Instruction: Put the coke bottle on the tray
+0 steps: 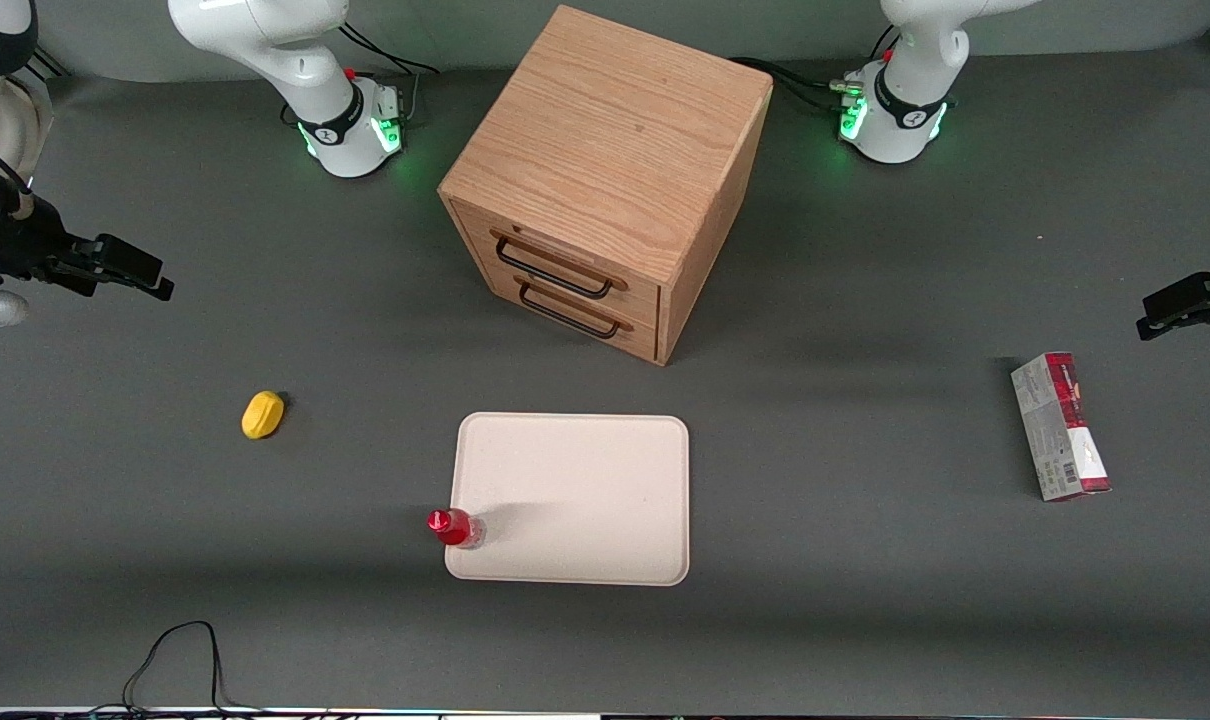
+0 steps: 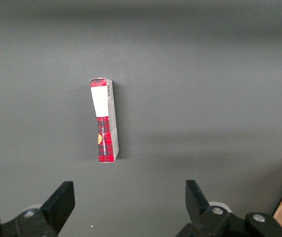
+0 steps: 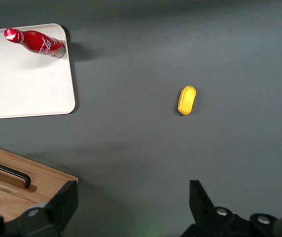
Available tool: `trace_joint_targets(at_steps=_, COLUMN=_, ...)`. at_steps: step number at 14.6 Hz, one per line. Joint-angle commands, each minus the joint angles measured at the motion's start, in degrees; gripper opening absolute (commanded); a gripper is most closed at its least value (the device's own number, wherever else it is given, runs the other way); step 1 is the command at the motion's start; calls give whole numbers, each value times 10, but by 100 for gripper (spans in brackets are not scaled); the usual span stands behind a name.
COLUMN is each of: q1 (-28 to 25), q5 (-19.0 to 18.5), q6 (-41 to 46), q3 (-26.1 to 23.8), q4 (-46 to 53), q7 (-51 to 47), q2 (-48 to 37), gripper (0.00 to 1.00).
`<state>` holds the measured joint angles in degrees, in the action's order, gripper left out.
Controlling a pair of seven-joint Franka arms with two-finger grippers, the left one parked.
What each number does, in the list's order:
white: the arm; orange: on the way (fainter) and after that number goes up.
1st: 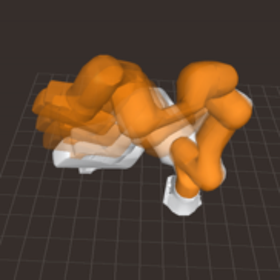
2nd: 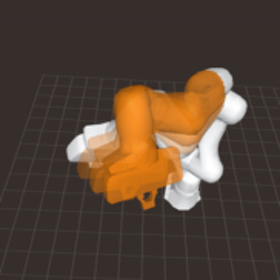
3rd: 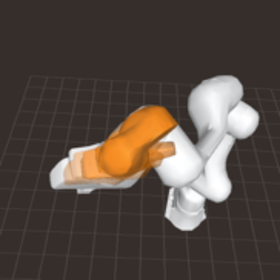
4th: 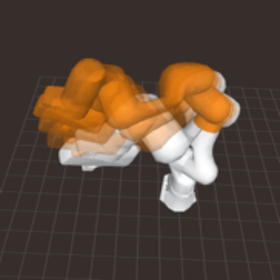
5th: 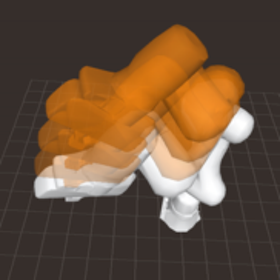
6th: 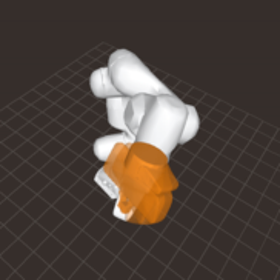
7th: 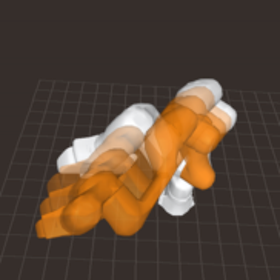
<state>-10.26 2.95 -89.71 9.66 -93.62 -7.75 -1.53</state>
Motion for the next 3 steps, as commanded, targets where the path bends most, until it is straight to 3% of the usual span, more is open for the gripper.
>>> trace_joint_targets(at_steps=1, q1=-5, q5=7, q6=-7, q3=1, q4=-7, q7=6, q2=0, gripper=100)
trace_joint_targets(at_steps=3, q1=-5, q5=6, q6=-10, q3=0, q4=-7, q7=5, q2=1, gripper=100)
